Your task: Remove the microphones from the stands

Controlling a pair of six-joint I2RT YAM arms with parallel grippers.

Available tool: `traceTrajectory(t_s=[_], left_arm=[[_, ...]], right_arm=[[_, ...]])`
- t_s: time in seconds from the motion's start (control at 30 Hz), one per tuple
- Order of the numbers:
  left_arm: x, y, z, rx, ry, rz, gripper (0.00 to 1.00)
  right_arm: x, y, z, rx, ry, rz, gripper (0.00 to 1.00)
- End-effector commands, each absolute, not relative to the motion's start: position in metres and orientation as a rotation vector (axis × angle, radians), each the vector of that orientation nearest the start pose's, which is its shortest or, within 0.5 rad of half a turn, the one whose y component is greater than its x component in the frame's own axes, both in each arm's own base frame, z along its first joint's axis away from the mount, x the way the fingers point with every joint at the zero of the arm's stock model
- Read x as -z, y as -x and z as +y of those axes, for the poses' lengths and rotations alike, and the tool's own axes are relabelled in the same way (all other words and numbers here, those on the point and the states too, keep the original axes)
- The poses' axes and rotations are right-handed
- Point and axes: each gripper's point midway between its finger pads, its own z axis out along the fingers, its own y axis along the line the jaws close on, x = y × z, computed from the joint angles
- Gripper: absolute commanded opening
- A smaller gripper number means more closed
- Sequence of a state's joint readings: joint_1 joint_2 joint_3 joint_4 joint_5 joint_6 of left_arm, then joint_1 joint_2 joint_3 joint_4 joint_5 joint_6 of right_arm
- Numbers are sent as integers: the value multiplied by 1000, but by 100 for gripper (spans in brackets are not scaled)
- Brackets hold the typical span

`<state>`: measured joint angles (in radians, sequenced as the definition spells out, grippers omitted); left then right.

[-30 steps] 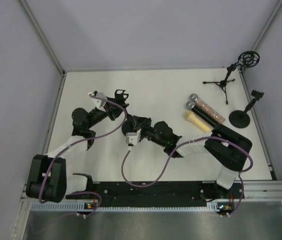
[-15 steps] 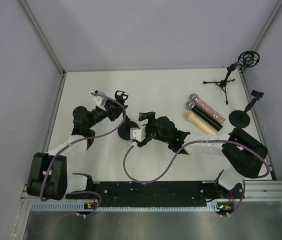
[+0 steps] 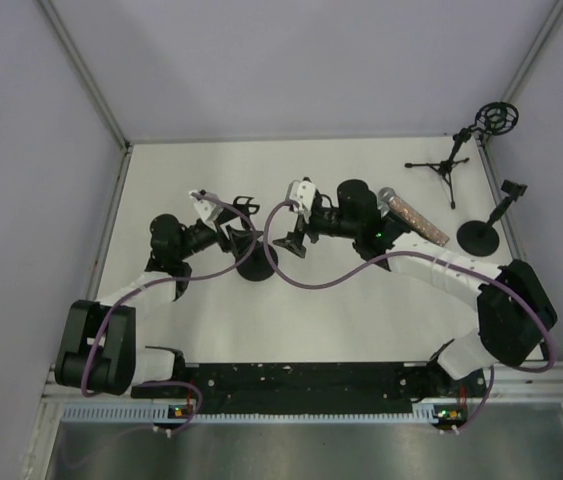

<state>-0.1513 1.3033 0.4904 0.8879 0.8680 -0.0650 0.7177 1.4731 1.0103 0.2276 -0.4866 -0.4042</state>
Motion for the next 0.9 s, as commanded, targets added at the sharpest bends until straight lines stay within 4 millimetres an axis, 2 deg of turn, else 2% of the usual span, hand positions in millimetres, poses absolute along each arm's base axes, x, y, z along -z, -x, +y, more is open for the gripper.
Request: traceTrajectory(t_s=[0.0, 0.07, 0.2, 0.23, 0.43, 0.53, 0.63, 0.77, 0.87], left_arm=[[-207, -321, -187, 817, -814, 1362, 85], [-209, -318, -186, 810, -829, 1362, 99], [-208, -314, -183, 792, -842, 1369, 99], [-214, -314, -181, 784, -838, 1353, 99], [-246, -296, -168, 809, -859, 1293, 99], [-243, -280, -166, 843, -949, 1292, 99], [-226, -270, -161, 864, -1008, 1377, 99], [-219, -271, -141, 780, -997, 1475, 99], [-224, -272, -126, 755, -952, 1484, 99]], right_arm=[[-229, -290, 377, -889, 1207, 1394, 99], [-225, -293, 380, -899, 1196, 1405, 99], [-222, -298, 383, -906, 1156, 1427, 99], [-225, -298, 383, -915, 1139, 1427, 99], [-259, -288, 393, -1050, 1075, 1389, 98], [-267, -293, 404, -1122, 1032, 1421, 98], [-268, -303, 417, -1138, 1019, 1453, 96], [-266, -319, 430, -1136, 1006, 1504, 95], [-256, -328, 437, -1132, 1017, 1532, 90]])
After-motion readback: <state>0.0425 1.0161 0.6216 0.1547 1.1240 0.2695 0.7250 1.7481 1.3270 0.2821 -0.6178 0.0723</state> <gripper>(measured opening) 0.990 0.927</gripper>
